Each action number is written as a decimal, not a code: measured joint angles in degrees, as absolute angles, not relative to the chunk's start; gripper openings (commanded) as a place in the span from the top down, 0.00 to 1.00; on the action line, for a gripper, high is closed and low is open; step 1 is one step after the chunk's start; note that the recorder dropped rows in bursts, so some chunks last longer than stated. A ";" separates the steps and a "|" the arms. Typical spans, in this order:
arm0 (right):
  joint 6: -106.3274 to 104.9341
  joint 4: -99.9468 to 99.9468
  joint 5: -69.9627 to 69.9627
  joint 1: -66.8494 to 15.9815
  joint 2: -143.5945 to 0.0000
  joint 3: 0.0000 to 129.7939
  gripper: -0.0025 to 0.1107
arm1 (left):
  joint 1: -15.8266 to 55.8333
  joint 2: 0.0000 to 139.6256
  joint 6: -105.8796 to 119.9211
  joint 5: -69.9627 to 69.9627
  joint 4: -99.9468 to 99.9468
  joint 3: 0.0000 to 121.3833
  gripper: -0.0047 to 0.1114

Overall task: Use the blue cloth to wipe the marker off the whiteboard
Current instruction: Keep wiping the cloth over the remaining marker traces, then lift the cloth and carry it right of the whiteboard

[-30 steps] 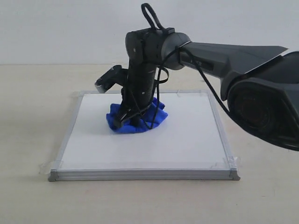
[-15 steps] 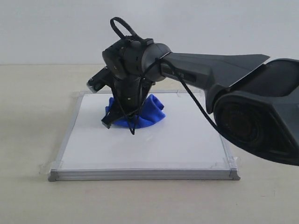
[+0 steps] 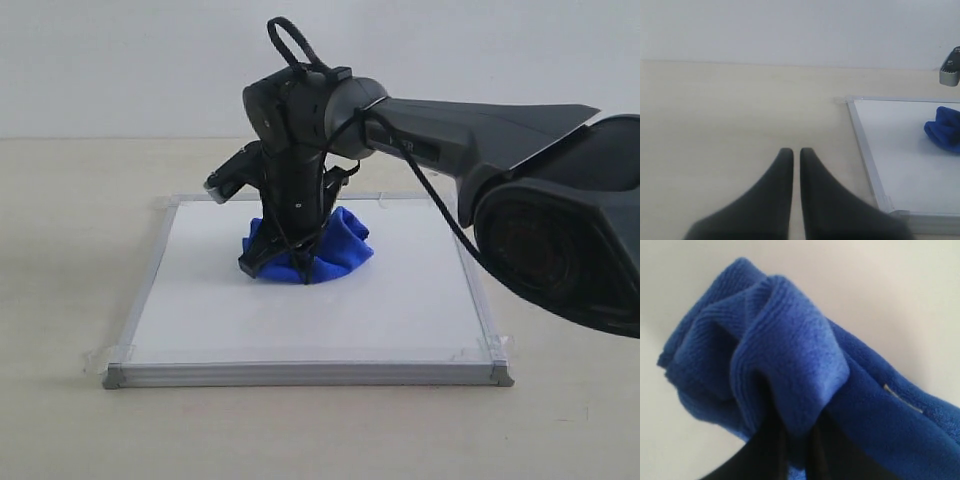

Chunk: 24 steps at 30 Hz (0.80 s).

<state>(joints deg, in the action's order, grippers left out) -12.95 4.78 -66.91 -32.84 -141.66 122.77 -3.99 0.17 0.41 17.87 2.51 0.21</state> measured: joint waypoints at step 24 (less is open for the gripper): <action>-0.33 10.21 -69.45 -19.85 -127.15 112.94 0.98 | -3.99 0.17 0.41 17.87 2.51 0.21 0.92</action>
<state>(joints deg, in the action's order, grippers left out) -0.33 10.21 -69.45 -19.85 -127.15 112.94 -3.99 0.17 0.41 17.87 2.51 0.21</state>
